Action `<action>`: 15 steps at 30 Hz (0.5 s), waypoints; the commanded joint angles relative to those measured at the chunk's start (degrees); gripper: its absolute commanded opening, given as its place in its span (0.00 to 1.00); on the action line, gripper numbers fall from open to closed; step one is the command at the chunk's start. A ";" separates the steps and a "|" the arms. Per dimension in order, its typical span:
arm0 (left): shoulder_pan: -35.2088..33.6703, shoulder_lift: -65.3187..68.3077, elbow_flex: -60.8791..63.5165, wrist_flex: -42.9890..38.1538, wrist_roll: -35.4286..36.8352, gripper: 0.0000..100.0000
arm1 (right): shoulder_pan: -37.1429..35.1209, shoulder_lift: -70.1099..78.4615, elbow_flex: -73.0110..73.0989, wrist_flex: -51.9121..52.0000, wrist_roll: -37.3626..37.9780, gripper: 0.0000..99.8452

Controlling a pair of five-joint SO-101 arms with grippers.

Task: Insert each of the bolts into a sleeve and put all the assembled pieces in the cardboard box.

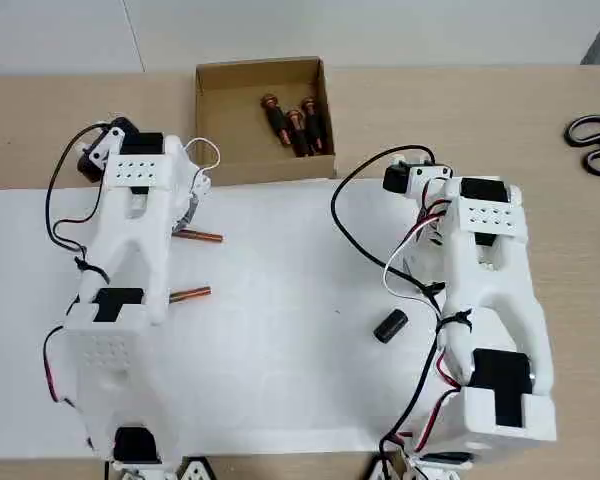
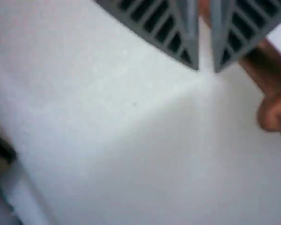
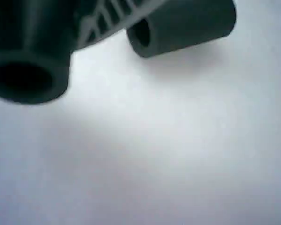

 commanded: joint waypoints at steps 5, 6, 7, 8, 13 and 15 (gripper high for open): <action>-1.41 -0.70 -2.15 -0.44 0.35 0.01 | -0.57 -2.86 -0.35 -1.71 -0.26 0.01; -1.67 -0.70 -2.15 -0.44 0.35 0.01 | -0.57 -2.86 -0.35 -1.71 -0.26 0.01; -1.76 -0.70 -2.07 -0.44 0.35 0.01 | -0.57 -2.86 -0.35 -1.71 -0.26 0.01; -1.85 -0.70 -2.07 -0.44 0.35 0.01 | -0.57 -2.77 -0.35 -1.71 -0.26 0.01; -1.58 -1.05 -2.15 0.97 0.18 0.06 | -0.57 -2.59 -0.35 -1.98 -0.18 0.01; -1.49 -1.14 -2.15 1.49 0.18 0.09 | -0.48 -2.59 -0.35 -2.42 -0.18 0.01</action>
